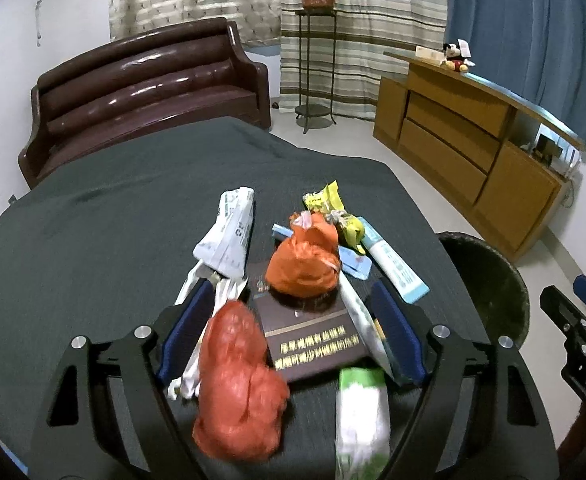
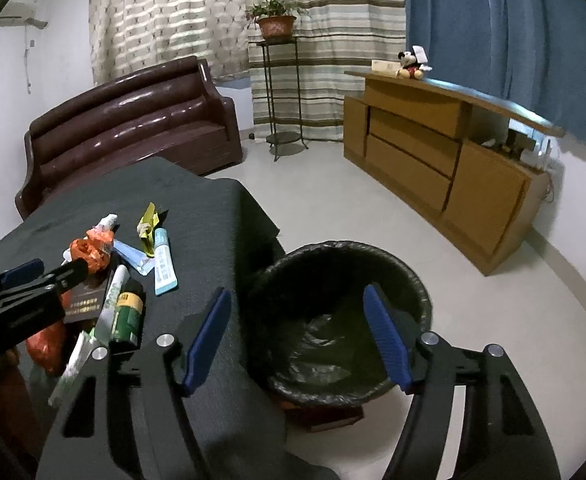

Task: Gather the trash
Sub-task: 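Reach the left tool to the orange plastic bag and close on it, then lift the orange bag with the left tool while the right tool grasps a toothpaste tube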

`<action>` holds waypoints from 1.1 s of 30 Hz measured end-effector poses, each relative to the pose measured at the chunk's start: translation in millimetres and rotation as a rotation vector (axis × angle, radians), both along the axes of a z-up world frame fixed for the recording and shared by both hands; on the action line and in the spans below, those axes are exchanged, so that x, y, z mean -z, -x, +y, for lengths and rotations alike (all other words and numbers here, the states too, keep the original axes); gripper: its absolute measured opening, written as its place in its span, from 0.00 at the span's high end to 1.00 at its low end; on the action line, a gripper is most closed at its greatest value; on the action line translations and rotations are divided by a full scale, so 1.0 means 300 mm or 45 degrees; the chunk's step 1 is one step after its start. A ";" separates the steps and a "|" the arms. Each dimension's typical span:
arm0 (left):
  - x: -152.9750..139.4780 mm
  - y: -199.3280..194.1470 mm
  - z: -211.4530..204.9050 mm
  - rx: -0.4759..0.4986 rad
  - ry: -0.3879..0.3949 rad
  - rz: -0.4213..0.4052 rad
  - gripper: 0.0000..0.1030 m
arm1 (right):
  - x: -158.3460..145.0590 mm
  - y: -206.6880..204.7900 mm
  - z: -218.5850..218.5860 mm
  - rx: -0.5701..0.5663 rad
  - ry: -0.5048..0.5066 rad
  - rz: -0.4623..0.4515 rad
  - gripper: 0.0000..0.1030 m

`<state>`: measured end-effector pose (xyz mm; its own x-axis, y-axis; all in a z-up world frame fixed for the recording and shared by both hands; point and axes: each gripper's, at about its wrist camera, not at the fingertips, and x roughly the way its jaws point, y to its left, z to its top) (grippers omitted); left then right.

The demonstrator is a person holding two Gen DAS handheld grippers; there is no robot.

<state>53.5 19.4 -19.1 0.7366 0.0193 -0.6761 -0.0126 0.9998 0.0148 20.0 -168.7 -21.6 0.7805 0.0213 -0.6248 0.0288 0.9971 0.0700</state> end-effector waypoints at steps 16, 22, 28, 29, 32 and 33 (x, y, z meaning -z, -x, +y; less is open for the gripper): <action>0.047 -0.099 -0.017 0.037 0.003 0.133 0.55 | 0.012 -0.113 0.012 -0.069 -0.090 0.057 0.35; 0.033 -0.086 -0.010 0.045 0.016 0.124 0.56 | 0.006 -0.132 0.008 -0.074 -0.087 0.065 0.35; -0.008 -0.051 0.024 0.043 0.038 0.093 0.56 | 0.000 -0.147 0.032 -0.103 -0.079 0.062 0.35; -0.015 -0.041 0.036 0.040 0.039 0.089 0.56 | -0.001 -0.150 0.042 -0.114 -0.076 0.062 0.35; -0.033 -0.032 0.065 0.024 0.041 0.086 0.56 | -0.004 -0.164 0.069 -0.146 -0.077 0.070 0.35; -0.038 -0.028 0.082 0.015 0.041 0.085 0.56 | -0.004 -0.169 0.078 -0.156 -0.077 0.072 0.35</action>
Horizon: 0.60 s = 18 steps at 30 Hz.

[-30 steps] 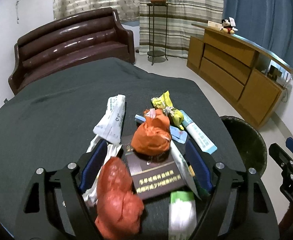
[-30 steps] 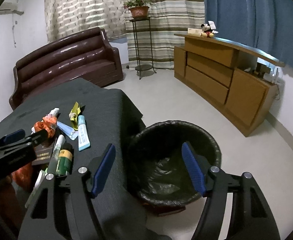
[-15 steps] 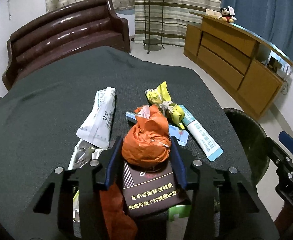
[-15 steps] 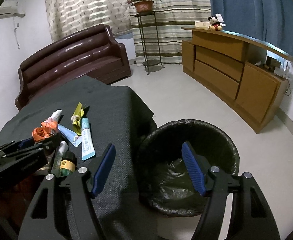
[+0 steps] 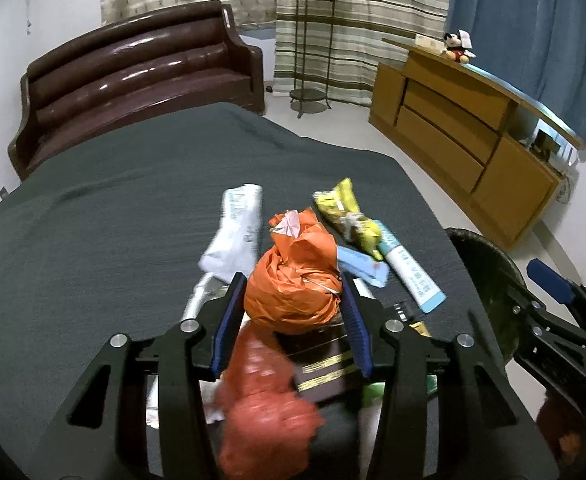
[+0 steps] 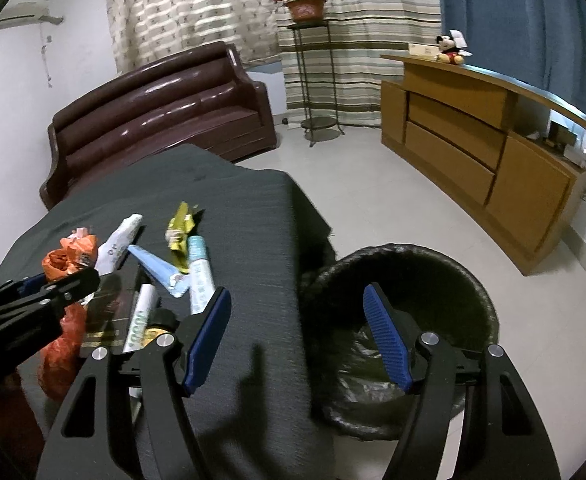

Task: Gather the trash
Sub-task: 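Lift the orange bag with the left tool while the right tool grasps a toothpaste tube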

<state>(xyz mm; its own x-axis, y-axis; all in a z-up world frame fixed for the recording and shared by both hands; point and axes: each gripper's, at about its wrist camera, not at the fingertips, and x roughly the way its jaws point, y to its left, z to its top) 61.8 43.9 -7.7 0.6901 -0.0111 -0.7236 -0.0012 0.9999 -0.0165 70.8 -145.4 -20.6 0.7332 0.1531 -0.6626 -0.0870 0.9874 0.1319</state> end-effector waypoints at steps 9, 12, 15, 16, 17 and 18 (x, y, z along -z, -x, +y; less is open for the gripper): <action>-0.021 0.009 0.126 -0.097 -0.014 -0.010 0.56 | 0.014 -0.067 0.110 -0.108 0.020 0.042 0.39; -0.018 0.004 0.174 -0.132 -0.018 -0.010 0.56 | 0.030 -0.090 0.144 -0.150 0.036 0.080 0.45; -0.010 0.004 0.212 -0.158 -0.020 -0.003 0.56 | 0.039 -0.104 0.166 -0.182 0.060 0.104 0.47; -0.007 0.003 0.223 -0.165 -0.022 0.000 0.56 | 0.044 -0.102 0.173 -0.189 0.069 0.107 0.49; -0.004 0.003 0.230 -0.168 -0.023 0.001 0.56 | 0.046 -0.106 0.178 -0.196 0.078 0.113 0.51; 0.000 0.001 0.238 -0.171 -0.026 0.003 0.56 | 0.049 -0.109 0.183 -0.201 0.081 0.118 0.52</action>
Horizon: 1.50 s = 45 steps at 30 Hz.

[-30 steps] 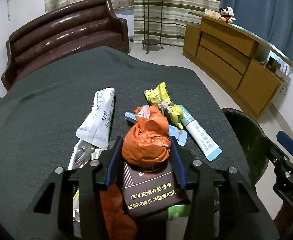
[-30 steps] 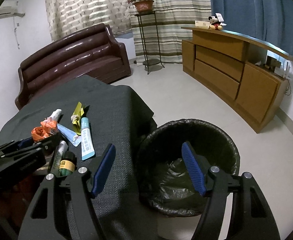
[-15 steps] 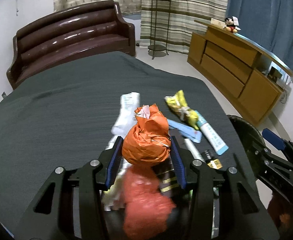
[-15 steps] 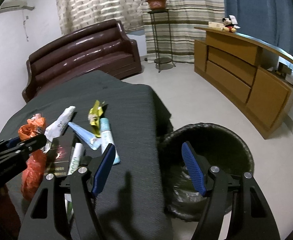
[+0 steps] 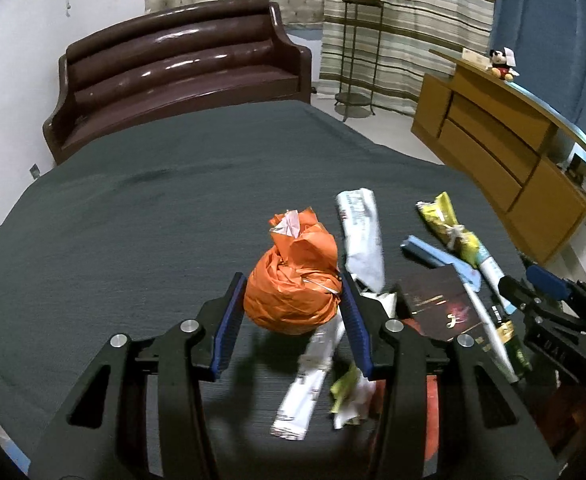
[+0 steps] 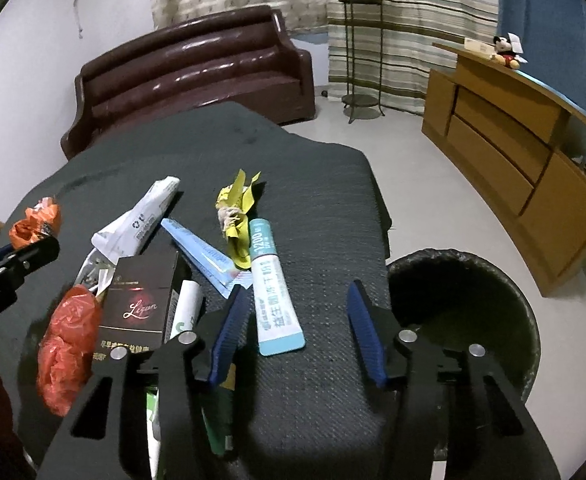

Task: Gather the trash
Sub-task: 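Lift the orange bag with the left tool while the right tool grasps a toothpaste tube, then carry both items over the black bin and open both tools to drop them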

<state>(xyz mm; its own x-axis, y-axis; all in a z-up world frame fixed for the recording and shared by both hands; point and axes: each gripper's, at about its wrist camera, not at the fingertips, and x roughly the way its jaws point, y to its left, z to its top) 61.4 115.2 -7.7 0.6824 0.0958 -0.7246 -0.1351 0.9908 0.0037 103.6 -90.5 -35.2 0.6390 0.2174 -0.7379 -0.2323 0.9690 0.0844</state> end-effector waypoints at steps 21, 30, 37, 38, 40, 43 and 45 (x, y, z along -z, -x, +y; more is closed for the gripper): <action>0.007 0.034 -0.049 0.083 0.052 -0.021 0.56 | -0.024 0.034 -0.024 0.046 0.012 -0.013 0.79; -0.015 0.034 -0.245 0.230 0.074 -0.054 0.56 | -0.052 0.095 -0.204 0.198 0.013 -0.070 0.79; -0.004 0.014 -0.418 0.345 0.070 -0.059 0.56 | -0.048 0.115 -0.345 0.310 0.003 -0.078 0.79; 0.000 0.010 -0.440 0.358 0.068 -0.058 0.56 | -0.046 0.117 -0.366 0.324 0.002 -0.080 0.79; 0.008 0.002 -0.490 0.385 0.063 -0.057 0.56 | -0.041 0.118 -0.395 0.342 -0.004 -0.082 0.79; 0.021 -0.006 -0.547 0.413 0.053 -0.056 0.56 | -0.035 0.112 -0.429 0.366 -0.005 -0.085 0.79; 0.029 -0.017 -0.585 0.427 0.042 -0.055 0.56 | -0.031 0.105 -0.449 0.380 -0.009 -0.087 0.79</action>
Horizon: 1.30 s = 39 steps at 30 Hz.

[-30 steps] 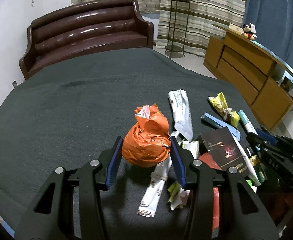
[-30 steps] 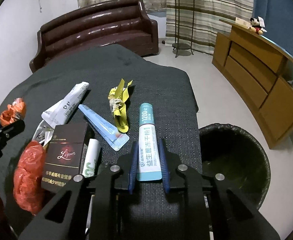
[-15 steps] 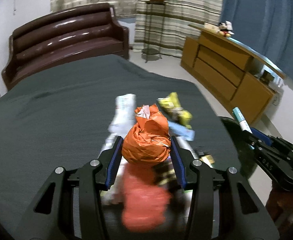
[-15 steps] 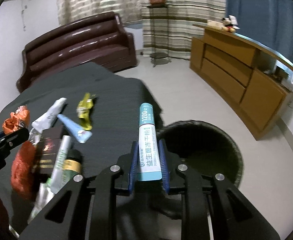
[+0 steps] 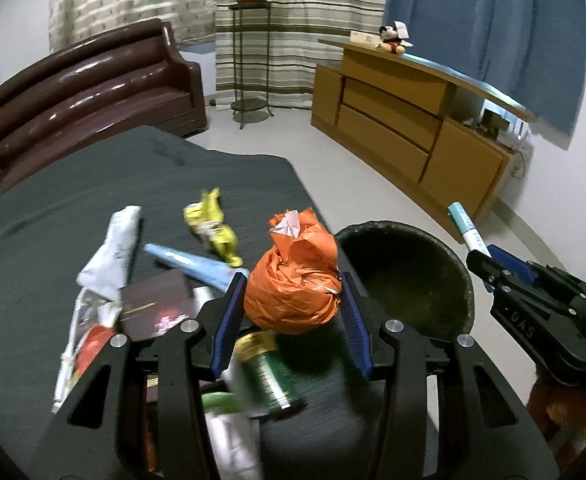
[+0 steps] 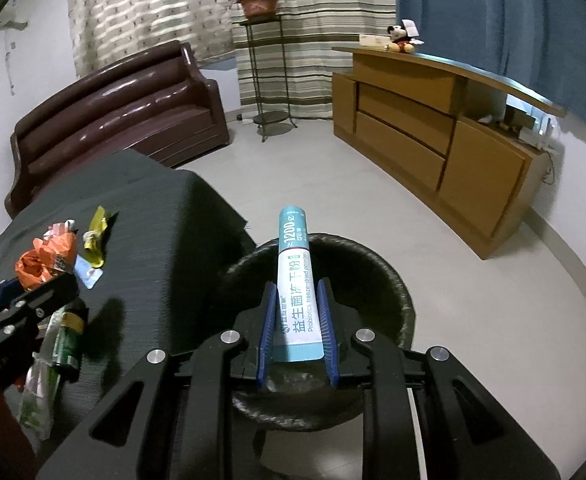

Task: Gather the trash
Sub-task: 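Carry both items over the black bin and open both tools to drop them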

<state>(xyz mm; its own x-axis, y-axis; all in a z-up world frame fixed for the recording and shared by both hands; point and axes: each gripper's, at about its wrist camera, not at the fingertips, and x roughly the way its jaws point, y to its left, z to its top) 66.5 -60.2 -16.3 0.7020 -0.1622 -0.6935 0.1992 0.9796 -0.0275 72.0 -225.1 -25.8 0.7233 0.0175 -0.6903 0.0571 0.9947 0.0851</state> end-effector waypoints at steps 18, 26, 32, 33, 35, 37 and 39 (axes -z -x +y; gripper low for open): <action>0.053 -0.068 -0.174 0.072 -0.049 0.010 0.56 | 0.032 0.012 -0.068 0.067 -0.002 0.001 0.79; 0.078 -0.096 -0.216 0.091 -0.074 0.010 0.56 | 0.043 0.012 -0.085 0.087 0.003 0.012 0.79; 0.090 -0.104 -0.228 0.106 -0.086 0.006 0.56 | 0.048 0.009 -0.093 0.108 0.000 0.016 0.79; 0.091 -0.103 -0.230 0.107 -0.090 0.004 0.55 | 0.051 0.009 -0.094 0.113 -0.002 0.016 0.79; 0.092 -0.105 -0.232 0.104 -0.093 -0.001 0.55 | 0.056 0.008 -0.096 0.123 -0.011 0.017 0.79; 0.093 -0.105 -0.237 0.105 -0.094 -0.001 0.50 | 0.062 0.007 -0.106 0.135 -0.024 0.017 0.78; 0.092 -0.104 -0.237 0.103 -0.091 -0.003 0.42 | 0.069 0.004 -0.112 0.143 -0.033 0.025 0.76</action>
